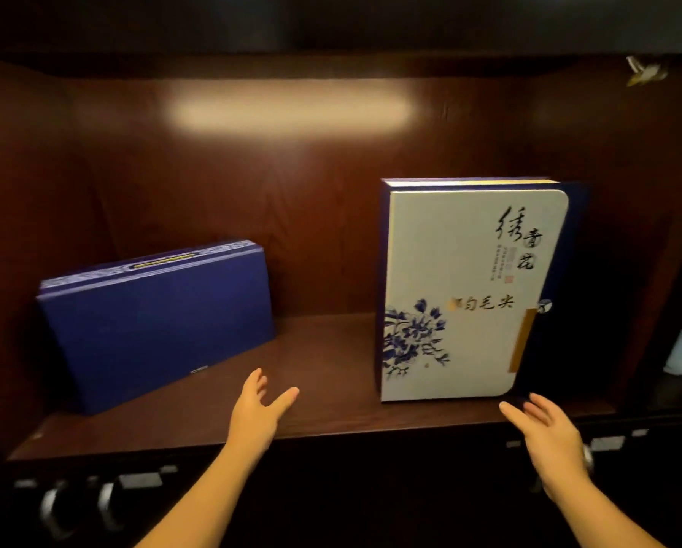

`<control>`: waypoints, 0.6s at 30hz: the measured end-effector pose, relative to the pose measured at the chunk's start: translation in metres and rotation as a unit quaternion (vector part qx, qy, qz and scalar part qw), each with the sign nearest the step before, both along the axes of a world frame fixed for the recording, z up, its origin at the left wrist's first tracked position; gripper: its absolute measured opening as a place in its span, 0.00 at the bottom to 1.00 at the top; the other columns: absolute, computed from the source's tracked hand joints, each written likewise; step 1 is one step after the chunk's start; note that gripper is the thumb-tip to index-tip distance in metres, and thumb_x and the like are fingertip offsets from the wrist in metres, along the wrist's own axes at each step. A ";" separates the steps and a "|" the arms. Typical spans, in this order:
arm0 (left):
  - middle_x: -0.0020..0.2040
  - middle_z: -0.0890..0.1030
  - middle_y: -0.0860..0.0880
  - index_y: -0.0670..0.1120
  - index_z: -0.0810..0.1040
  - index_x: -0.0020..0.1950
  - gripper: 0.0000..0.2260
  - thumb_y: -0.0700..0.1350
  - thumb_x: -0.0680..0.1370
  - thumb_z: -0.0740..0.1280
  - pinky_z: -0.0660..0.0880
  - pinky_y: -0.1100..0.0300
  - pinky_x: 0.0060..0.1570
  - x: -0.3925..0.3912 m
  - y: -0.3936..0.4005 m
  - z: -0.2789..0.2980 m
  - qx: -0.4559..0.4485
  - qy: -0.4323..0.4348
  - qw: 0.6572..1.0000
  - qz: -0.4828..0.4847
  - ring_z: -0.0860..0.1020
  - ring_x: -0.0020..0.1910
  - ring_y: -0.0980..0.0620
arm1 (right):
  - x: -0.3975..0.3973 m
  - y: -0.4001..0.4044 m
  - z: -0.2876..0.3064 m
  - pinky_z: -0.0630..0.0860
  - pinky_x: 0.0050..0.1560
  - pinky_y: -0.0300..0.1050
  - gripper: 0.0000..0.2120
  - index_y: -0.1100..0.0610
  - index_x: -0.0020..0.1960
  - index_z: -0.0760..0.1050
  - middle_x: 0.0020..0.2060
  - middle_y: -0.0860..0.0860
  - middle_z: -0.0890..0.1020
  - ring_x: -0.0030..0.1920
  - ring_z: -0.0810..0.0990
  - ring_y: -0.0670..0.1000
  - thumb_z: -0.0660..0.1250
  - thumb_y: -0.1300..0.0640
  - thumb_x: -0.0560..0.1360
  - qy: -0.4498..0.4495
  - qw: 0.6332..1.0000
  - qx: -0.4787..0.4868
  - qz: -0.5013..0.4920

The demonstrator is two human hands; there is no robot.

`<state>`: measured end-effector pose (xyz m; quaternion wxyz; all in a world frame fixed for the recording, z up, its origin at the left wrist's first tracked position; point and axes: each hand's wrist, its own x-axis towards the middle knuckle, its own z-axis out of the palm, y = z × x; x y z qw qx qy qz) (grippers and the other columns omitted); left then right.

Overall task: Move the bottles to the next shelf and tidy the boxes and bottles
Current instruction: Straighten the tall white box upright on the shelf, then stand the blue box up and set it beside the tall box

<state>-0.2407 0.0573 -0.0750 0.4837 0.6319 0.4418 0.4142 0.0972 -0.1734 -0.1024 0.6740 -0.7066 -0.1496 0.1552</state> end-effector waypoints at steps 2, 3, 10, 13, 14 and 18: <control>0.73 0.67 0.47 0.48 0.58 0.75 0.41 0.55 0.68 0.74 0.65 0.52 0.63 -0.052 0.012 0.000 0.008 0.008 1.000 0.025 0.67 0.69 0.48 | -0.048 0.011 0.002 0.71 0.58 0.49 0.29 0.57 0.65 0.73 0.61 0.57 0.79 0.57 0.77 0.53 0.78 0.55 0.67 -0.001 1.000 0.018 -0.010; 0.73 0.67 0.47 0.48 0.59 0.75 0.41 0.55 0.68 0.74 0.66 0.51 0.62 -0.076 0.018 0.002 0.012 0.010 0.999 0.040 0.67 0.69 0.48 | -0.072 0.021 0.004 0.71 0.56 0.48 0.27 0.58 0.64 0.74 0.58 0.56 0.80 0.54 0.78 0.52 0.78 0.55 0.67 -0.002 1.000 0.026 0.002; 0.73 0.67 0.45 0.47 0.59 0.75 0.40 0.56 0.69 0.73 0.66 0.50 0.62 -0.200 0.060 0.013 0.038 0.028 0.984 0.170 0.67 0.70 0.45 | -0.212 0.121 0.029 0.73 0.47 0.43 0.19 0.54 0.56 0.78 0.49 0.52 0.83 0.48 0.81 0.49 0.78 0.54 0.67 -0.034 0.982 0.024 0.182; 0.73 0.66 0.45 0.48 0.57 0.75 0.42 0.60 0.68 0.72 0.66 0.47 0.61 -0.233 0.080 0.016 0.048 0.050 0.970 0.231 0.67 0.69 0.44 | -0.242 0.172 0.044 0.72 0.34 0.33 0.22 0.49 0.57 0.77 0.49 0.47 0.82 0.46 0.81 0.44 0.78 0.48 0.66 -0.070 0.970 0.000 0.233; 0.72 0.67 0.46 0.48 0.57 0.75 0.42 0.61 0.68 0.71 0.67 0.46 0.61 -0.241 0.088 0.015 0.043 0.055 0.968 0.240 0.67 0.68 0.43 | -0.246 0.190 0.047 0.71 0.31 0.32 0.24 0.50 0.59 0.76 0.50 0.47 0.82 0.44 0.81 0.45 0.77 0.47 0.66 -0.076 0.967 -0.007 0.244; 0.72 0.67 0.45 0.48 0.58 0.75 0.41 0.61 0.68 0.72 0.68 0.45 0.62 -0.254 0.122 0.007 0.025 0.058 0.968 0.244 0.67 0.68 0.43 | -0.248 0.262 0.056 0.72 0.34 0.38 0.34 0.53 0.68 0.70 0.59 0.51 0.79 0.44 0.79 0.51 0.76 0.43 0.66 -0.079 0.961 -0.043 0.263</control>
